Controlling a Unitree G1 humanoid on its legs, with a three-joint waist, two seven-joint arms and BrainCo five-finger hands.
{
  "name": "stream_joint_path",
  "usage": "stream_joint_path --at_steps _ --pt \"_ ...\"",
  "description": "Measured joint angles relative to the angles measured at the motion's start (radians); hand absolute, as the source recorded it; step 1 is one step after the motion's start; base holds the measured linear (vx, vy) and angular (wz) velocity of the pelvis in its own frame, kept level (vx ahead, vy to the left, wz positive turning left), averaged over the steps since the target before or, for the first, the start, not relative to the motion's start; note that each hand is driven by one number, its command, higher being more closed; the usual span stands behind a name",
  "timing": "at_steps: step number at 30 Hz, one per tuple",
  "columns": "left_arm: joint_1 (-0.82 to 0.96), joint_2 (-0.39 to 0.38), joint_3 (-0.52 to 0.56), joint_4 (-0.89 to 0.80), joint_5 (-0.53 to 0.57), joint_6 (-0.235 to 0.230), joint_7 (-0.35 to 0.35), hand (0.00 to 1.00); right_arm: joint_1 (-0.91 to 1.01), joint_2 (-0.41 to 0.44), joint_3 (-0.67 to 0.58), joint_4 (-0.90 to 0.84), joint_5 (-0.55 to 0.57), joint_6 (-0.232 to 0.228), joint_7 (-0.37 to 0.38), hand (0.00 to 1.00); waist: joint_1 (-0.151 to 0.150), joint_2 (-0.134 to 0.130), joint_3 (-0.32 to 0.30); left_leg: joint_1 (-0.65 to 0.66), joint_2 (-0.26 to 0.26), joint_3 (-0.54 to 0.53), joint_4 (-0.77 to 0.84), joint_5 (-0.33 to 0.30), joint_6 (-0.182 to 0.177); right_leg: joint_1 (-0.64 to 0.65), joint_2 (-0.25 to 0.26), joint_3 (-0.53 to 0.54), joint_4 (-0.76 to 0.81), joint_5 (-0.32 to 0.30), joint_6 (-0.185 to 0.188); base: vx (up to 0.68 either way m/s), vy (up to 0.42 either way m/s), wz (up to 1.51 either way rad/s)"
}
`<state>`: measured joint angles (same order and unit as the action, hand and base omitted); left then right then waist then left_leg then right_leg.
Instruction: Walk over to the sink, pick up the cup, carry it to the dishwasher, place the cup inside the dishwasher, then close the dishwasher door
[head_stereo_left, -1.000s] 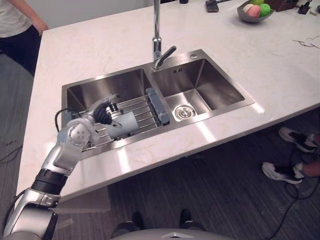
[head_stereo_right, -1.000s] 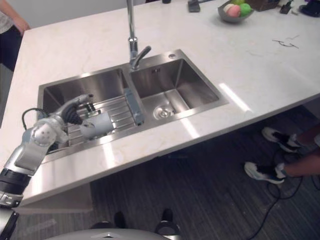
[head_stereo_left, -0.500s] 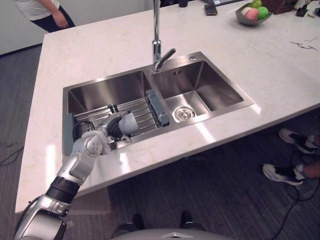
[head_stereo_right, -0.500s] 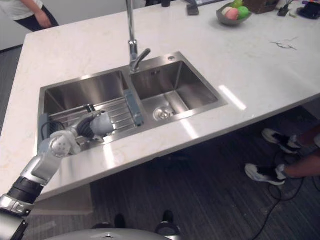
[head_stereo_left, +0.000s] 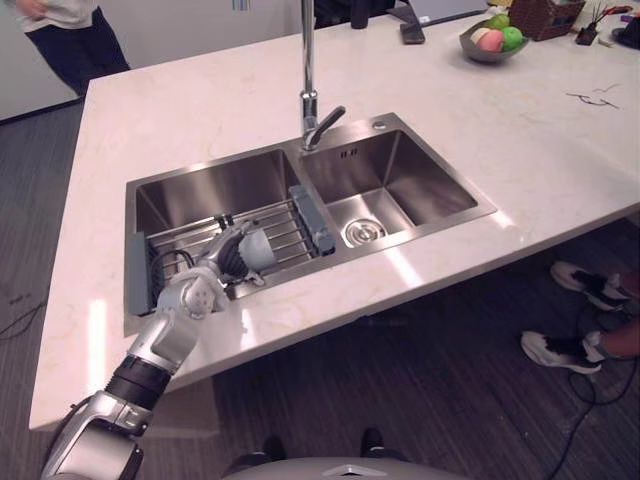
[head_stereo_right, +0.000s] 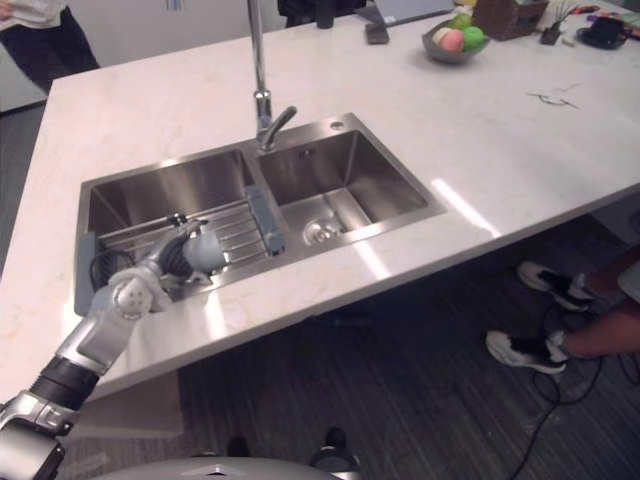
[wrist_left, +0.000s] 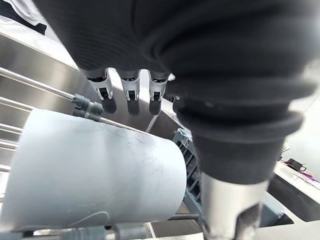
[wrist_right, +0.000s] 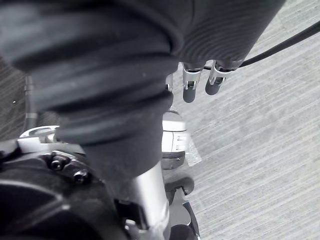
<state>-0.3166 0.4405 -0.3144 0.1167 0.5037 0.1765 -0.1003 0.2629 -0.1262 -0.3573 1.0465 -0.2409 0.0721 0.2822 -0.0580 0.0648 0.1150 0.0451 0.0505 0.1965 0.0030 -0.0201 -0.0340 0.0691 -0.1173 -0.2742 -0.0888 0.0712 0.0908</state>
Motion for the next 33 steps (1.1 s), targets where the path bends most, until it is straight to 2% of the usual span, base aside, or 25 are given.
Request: stream_joint_path --at_steps 14,19,25,33 --pt "0.021 -0.035 0.003 0.013 0.0 0.014 0.08 0.0 0.001 0.011 0.003 0.001 0.0 0.003 -0.004 0.0 -0.008 -0.025 -0.013 0.009 -0.001 0.001 -0.015 0.007 0.0 0.001 0.0 0.0 0.0 0.0 0.0 0.0 -0.001 0.0" --pt "0.028 -0.063 0.02 0.026 0.0 0.023 0.138 0.0 0.001 0.011 0.003 0.0 0.001 0.011 -0.004 0.0 -0.009 -0.026 -0.014 0.016 -0.001 0.001 -0.023 0.012 0.0 0.004 0.0 -0.001 0.0 0.0 0.0 0.0 0.0 0.0" --pt "0.038 -0.084 0.041 0.055 0.0 0.047 0.202 0.0 0.001 0.012 0.003 0.0 0.002 0.011 -0.004 0.0 -0.016 -0.028 -0.013 0.022 -0.001 0.002 -0.024 0.012 0.0 0.008 0.0 0.0 0.0 0.0 0.0 -0.01 -0.002 0.0" --pt "0.038 -0.108 0.045 0.068 0.007 0.076 0.225 0.0 0.001 0.017 0.003 -0.001 0.008 0.011 -0.005 0.0 -0.029 -0.036 -0.013 0.028 -0.001 0.001 -0.025 0.012 0.0 0.015 0.0 -0.001 0.0 -0.001 0.001 0.0 0.0 0.0"
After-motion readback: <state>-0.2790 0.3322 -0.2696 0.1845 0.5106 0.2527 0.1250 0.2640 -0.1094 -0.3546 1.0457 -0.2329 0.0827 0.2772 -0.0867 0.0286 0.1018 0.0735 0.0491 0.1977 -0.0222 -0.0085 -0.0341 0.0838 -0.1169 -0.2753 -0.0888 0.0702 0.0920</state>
